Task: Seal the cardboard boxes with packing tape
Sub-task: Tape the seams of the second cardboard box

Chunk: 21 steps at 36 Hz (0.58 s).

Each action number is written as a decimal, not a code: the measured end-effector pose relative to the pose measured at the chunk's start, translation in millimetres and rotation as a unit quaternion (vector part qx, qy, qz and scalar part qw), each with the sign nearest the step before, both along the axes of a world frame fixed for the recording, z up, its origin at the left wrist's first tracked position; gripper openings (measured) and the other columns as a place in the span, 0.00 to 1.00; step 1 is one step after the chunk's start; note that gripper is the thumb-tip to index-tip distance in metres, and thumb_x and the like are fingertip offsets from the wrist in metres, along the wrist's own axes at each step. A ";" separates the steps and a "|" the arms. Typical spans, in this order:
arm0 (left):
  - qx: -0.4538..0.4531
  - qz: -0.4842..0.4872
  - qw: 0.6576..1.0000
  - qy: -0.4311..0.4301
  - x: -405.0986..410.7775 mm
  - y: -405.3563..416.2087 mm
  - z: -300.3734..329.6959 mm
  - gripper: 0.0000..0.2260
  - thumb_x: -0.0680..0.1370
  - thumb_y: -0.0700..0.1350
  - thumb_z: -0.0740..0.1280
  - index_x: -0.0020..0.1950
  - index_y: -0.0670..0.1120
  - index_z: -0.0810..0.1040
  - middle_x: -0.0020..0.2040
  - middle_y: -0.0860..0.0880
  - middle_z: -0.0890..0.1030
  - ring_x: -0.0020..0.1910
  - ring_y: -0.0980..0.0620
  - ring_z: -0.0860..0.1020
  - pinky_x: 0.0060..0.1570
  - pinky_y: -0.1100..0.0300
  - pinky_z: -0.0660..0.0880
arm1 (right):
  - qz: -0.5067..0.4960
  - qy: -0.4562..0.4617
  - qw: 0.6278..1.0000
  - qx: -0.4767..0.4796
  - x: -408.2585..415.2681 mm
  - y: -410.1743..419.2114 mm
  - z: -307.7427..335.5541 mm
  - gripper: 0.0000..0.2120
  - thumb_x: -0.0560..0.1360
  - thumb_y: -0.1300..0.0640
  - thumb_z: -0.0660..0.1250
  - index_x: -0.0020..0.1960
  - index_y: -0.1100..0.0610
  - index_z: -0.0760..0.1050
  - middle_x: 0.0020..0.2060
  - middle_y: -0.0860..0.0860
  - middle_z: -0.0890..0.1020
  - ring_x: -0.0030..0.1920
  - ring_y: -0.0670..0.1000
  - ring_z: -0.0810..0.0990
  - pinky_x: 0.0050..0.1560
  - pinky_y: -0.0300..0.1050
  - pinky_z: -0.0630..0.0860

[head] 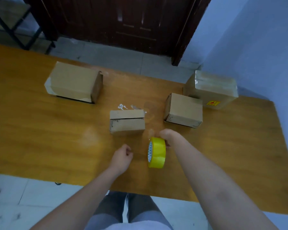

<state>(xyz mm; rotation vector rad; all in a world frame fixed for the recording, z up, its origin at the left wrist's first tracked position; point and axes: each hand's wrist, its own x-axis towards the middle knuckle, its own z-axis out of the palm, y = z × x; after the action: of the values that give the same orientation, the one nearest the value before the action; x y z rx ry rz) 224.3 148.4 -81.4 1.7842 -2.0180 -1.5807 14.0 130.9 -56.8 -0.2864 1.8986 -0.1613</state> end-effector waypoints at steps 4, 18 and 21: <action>0.033 0.087 0.995 0.046 -36.0 -6.8 10.0 0.01 0.79 0.42 0.64 0.49 0.45 0.73 0.45 0.48 0.76 0.46 0.49 0.74 0.42 0.60 0.66 | -0.017 -0.001 0.998 -0.067 5.4 1.7 -12.0 0.07 0.78 0.60 0.64 0.52 0.63 0.76 0.42 0.57 0.77 0.42 0.55 0.76 0.44 0.48 0.73; 0.198 0.214 0.932 0.217 -85.4 -4.5 41.6 0.16 0.81 0.55 0.59 0.58 0.43 0.70 0.52 0.44 0.78 0.53 0.48 0.77 0.56 0.57 0.73 | 0.015 0.076 0.954 -0.291 -3.7 57.2 14.1 0.15 0.74 0.65 0.67 0.31 0.53 0.71 0.32 0.49 0.76 0.36 0.47 0.72 0.37 0.40 0.67; 0.159 0.117 0.948 0.251 -92.1 0.6 62.3 0.08 0.80 0.49 0.64 0.48 0.45 0.76 0.43 0.49 0.80 0.44 0.53 0.78 0.46 0.61 0.73 | 0.047 0.094 0.940 -0.326 -10.9 66.7 28.7 0.15 0.73 0.64 0.67 0.31 0.52 0.71 0.32 0.49 0.77 0.38 0.48 0.73 0.38 0.40 0.68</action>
<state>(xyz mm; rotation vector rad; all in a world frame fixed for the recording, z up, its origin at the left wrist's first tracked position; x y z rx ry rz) 132.2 149.1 -19.1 1.4205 -1.3388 -2.0941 3.1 197.6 -28.1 -0.8631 1.9665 -0.7252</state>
